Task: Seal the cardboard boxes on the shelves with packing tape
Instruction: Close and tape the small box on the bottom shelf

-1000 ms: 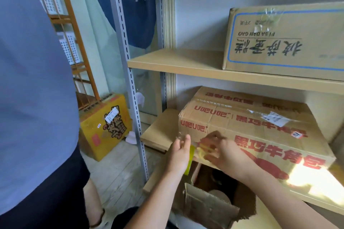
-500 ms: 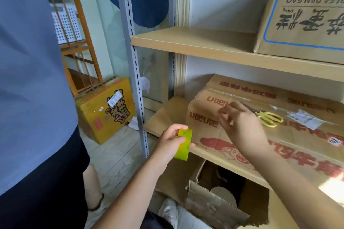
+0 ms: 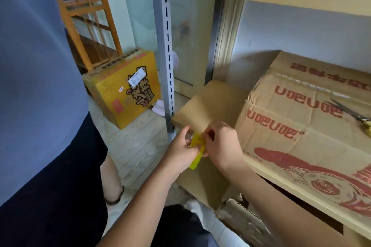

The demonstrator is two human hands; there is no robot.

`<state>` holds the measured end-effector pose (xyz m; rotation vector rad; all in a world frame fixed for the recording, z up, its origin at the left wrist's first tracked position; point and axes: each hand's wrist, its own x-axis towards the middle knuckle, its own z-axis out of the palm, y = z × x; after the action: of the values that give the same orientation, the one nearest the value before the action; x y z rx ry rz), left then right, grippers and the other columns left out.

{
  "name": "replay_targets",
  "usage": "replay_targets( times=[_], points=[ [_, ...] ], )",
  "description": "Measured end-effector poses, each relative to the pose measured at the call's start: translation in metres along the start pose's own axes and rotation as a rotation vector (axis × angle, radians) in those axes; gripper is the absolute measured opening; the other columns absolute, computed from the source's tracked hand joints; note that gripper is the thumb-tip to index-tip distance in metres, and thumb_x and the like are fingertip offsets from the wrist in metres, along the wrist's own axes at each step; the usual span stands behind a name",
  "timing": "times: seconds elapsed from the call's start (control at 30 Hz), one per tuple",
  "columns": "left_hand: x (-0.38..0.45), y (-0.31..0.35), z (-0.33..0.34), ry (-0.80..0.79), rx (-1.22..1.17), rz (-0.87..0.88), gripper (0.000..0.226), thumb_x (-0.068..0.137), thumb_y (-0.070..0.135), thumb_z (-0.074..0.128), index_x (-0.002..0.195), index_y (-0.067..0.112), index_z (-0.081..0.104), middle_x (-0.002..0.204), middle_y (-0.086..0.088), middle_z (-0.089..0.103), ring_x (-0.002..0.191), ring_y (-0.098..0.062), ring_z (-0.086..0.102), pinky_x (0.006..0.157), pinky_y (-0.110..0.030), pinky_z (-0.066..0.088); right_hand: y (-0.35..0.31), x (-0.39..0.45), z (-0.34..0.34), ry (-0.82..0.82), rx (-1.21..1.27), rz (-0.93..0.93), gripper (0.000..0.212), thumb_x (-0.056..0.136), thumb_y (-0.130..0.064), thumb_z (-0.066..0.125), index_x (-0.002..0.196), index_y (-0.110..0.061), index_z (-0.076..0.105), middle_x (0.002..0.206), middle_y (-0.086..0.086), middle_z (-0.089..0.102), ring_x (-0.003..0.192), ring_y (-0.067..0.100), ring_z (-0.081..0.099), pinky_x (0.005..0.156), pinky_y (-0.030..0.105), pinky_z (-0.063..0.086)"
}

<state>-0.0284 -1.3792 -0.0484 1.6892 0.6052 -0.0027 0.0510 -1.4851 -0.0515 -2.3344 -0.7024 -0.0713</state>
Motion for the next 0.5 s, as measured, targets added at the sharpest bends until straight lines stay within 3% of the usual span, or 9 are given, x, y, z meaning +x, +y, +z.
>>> replay_targets(
  times=[0.1,0.13,0.2,0.3,0.37,0.43,0.5],
  points=[
    [0.014,-0.001,-0.001,0.071,-0.001,-0.117,0.007,0.097,0.005,0.055,0.101,0.003,0.06,0.077,-0.002,0.066,0.043,0.004,0.06,0.042,-0.012,0.043,-0.006,0.003,0.021,0.041,0.049,0.044,0.02,0.083,0.002,0.06,0.066,-0.009,0.057,0.076,0.003,0.055,0.062,0.014,0.05,0.055,0.019,0.04],
    [0.022,-0.002,-0.002,0.103,-0.004,-0.148,0.014,0.098,0.006,0.054,0.085,0.003,0.058,0.068,-0.004,0.061,0.036,0.002,0.057,0.037,-0.011,0.039,-0.006,0.007,0.026,0.06,0.058,0.058,0.022,0.083,0.003,0.059,0.067,-0.01,0.055,0.078,0.003,0.054,0.061,0.011,0.047,0.055,0.016,0.04],
    [0.038,-0.008,0.001,0.099,-0.022,-0.185,0.024,0.099,0.011,0.055,0.077,0.004,0.055,0.063,-0.006,0.061,0.036,-0.003,0.057,0.04,-0.014,0.044,-0.002,0.018,0.033,0.083,0.053,0.113,0.023,0.085,0.003,0.058,0.069,-0.012,0.052,0.081,0.004,0.052,0.059,0.008,0.042,0.054,0.014,0.037],
    [0.057,-0.011,0.002,0.058,-0.024,-0.214,0.024,0.1,0.021,0.056,0.086,0.002,0.062,0.066,-0.007,0.07,0.05,-0.015,0.066,0.063,-0.03,0.06,0.011,0.034,0.041,0.046,-0.06,0.23,0.016,0.092,-0.008,0.055,0.076,-0.011,0.052,0.088,0.009,0.055,0.065,0.019,0.046,0.049,0.023,0.026],
    [0.067,-0.014,0.0,0.038,-0.01,-0.211,0.024,0.101,0.019,0.055,0.086,0.0,0.062,0.058,-0.002,0.066,0.041,-0.005,0.061,0.049,-0.019,0.053,0.011,0.04,0.049,-0.026,-0.147,0.242,0.007,0.094,-0.012,0.053,0.09,-0.007,0.057,0.105,0.014,0.057,0.08,0.03,0.057,0.059,0.029,0.033],
    [0.073,-0.019,0.0,0.033,0.036,-0.199,0.026,0.101,0.017,0.054,0.078,0.007,0.059,0.048,0.009,0.061,0.036,0.004,0.056,0.04,-0.009,0.041,0.007,0.047,0.053,-0.076,-0.217,0.267,0.022,0.095,-0.012,0.054,0.115,-0.003,0.051,0.134,0.018,0.044,0.103,0.036,0.059,0.074,0.033,0.042],
    [0.073,-0.022,0.002,0.04,0.065,-0.18,0.02,0.1,0.024,0.058,0.087,0.009,0.064,0.072,0.003,0.072,0.055,0.004,0.064,0.052,-0.01,0.043,0.007,0.051,0.05,-0.062,-0.183,0.297,0.048,0.094,-0.015,0.061,0.133,-0.004,0.034,0.15,0.019,0.026,0.118,0.037,0.052,0.086,0.037,0.045]
  ],
)
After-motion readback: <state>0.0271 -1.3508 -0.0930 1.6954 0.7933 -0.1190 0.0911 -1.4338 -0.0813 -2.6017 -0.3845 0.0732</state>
